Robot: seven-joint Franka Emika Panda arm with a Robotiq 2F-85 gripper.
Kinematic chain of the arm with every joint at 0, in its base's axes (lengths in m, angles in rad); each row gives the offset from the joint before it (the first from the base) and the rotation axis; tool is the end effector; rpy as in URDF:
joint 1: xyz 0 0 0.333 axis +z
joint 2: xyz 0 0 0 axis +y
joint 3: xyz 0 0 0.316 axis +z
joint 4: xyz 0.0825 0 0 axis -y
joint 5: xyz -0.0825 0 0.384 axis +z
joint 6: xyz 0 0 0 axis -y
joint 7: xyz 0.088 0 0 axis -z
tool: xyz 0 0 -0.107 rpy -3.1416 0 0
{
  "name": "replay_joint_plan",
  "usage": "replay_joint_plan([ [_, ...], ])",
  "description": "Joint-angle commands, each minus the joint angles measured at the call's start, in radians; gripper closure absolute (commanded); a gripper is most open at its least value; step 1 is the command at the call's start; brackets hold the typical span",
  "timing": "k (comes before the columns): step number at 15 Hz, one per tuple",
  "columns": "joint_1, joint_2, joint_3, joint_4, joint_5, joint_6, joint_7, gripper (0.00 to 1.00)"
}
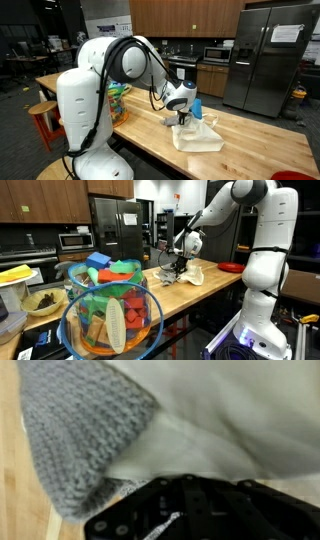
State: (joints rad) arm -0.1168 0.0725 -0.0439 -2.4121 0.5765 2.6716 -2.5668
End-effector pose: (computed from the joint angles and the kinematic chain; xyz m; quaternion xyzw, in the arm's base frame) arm 0.4984 -0.0974 0.2969 0.5673 0.8046 0.1656 0.0571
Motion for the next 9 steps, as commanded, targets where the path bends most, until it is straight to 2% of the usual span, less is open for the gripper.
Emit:
replay_joint_plan([
  [1,-0.043,0.006,-0.033,-0.027,0.099,0.015,-0.001,0.99],
  [3,-0.079,0.026,-0.069,-0.035,0.161,0.009,-0.01,0.99],
  [6,-0.122,0.067,-0.12,-0.033,0.181,0.02,0.015,0.99],
  [9,-0.137,0.074,-0.128,-0.017,0.213,0.012,-0.01,0.99],
])
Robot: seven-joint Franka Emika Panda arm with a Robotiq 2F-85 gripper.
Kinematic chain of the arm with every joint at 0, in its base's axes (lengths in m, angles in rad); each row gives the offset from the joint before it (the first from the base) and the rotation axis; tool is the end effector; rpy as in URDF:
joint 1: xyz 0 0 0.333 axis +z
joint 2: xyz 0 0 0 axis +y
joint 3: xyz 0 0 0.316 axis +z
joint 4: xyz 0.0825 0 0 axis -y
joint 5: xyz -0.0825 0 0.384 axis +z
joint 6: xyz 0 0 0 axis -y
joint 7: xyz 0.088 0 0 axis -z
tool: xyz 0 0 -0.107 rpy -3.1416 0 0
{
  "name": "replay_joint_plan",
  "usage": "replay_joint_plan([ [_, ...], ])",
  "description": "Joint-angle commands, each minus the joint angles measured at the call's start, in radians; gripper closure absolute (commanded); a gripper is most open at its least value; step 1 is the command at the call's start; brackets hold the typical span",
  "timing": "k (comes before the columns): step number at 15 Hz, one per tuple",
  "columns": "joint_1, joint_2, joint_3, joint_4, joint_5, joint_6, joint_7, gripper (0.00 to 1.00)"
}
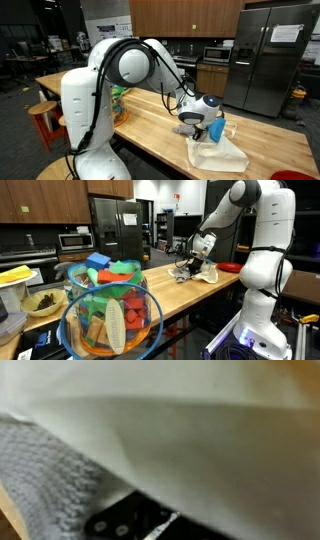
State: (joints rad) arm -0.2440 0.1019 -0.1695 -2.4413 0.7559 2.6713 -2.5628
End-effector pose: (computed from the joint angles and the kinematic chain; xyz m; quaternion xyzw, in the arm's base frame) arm 0.4429 -0.2175 0.2698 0.7207 0.6665 0.1848 0.0477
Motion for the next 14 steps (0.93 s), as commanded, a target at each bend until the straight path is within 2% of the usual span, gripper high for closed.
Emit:
replay_joint_plan([
  [1,-0.007,0.044,0.002,0.02,0.033,0.005,-0.013,0.99],
  [5,0.045,0.028,0.051,0.062,-0.014,-0.01,0.004,0.99],
  [11,0.185,-0.014,0.188,0.141,-0.169,-0.043,0.035,0.99],
  [14,0.236,-0.005,0.255,0.203,-0.228,-0.068,0.01,0.99],
])
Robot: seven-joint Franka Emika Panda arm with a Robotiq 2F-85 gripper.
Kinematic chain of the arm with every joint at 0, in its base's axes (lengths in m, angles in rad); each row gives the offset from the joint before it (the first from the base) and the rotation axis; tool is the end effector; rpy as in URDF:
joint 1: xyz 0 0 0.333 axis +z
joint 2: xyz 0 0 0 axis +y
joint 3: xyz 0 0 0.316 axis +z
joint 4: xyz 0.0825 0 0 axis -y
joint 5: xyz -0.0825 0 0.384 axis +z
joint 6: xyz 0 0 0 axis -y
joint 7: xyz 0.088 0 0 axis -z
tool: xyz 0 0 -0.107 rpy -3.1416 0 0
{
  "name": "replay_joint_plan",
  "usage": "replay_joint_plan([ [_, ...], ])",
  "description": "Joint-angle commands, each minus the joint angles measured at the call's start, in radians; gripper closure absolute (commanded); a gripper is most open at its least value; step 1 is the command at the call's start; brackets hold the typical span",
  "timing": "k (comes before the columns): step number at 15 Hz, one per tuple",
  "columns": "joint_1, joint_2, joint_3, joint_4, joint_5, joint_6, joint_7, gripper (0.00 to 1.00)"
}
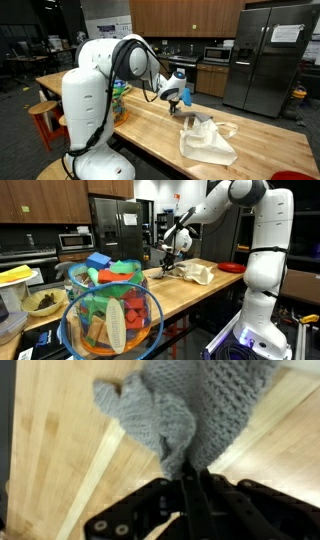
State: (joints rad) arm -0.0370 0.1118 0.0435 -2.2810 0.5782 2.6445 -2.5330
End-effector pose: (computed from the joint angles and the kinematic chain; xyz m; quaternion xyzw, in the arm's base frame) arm 0.5479 -0.0110 0.3281 0.5034 0.8390 0.1970 0.0632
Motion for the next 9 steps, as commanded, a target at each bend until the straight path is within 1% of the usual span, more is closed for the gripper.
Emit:
replay_joint_plan([
  [1,0.043,-0.01,0.063,0.062,-0.061,-0.05,-0.036,0.99],
  [3,0.067,0.0,0.101,0.093,-0.073,-0.069,-0.075,0.99],
  [5,0.082,0.0,0.124,0.12,-0.082,-0.088,-0.118,0.99],
  [6,0.103,0.0,0.131,0.155,-0.132,-0.104,-0.07,0.99],
  [9,0.111,-0.029,0.128,0.217,-0.228,-0.12,-0.067,0.99],
])
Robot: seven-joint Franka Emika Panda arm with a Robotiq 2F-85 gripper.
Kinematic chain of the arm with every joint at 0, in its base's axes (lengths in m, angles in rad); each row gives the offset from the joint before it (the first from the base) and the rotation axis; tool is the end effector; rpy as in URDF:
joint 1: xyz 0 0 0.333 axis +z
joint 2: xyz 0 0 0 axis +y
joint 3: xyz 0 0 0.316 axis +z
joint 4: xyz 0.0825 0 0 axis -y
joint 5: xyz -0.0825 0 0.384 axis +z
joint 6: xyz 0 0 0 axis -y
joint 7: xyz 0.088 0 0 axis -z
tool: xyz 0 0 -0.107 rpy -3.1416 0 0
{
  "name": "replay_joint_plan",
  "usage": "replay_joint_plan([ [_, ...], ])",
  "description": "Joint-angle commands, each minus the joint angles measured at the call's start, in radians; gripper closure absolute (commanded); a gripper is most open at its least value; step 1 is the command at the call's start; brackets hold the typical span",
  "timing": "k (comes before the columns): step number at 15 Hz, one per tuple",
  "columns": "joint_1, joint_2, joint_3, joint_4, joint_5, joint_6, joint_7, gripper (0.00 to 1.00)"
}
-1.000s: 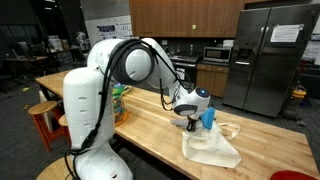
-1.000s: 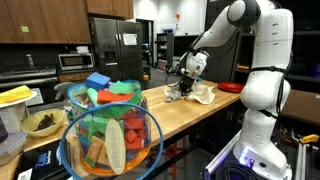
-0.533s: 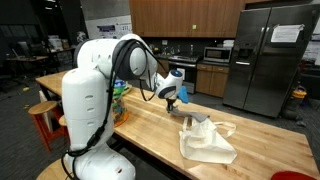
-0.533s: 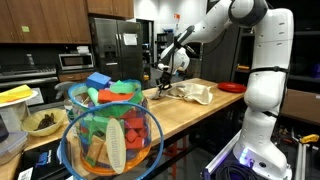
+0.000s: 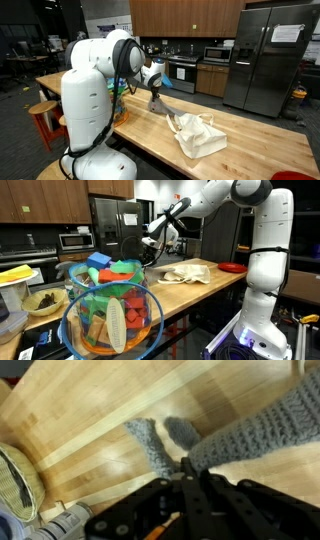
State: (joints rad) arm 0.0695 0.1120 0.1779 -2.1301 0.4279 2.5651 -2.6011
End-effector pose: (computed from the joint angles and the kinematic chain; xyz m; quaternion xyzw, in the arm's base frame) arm 0.5699 0.1355 0.3898 0.2979 0.9293 0.2008 0.0860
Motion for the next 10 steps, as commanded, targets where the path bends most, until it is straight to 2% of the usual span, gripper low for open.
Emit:
replay_joint_plan([
  [1,0.004,-0.047,-0.01,0.09,-0.105,-0.035,0.002,0.99],
  [5,-0.002,-0.129,-0.033,0.165,-0.172,-0.043,0.003,0.99],
  [10,0.019,-0.174,-0.061,0.232,-0.197,-0.018,0.004,0.99],
])
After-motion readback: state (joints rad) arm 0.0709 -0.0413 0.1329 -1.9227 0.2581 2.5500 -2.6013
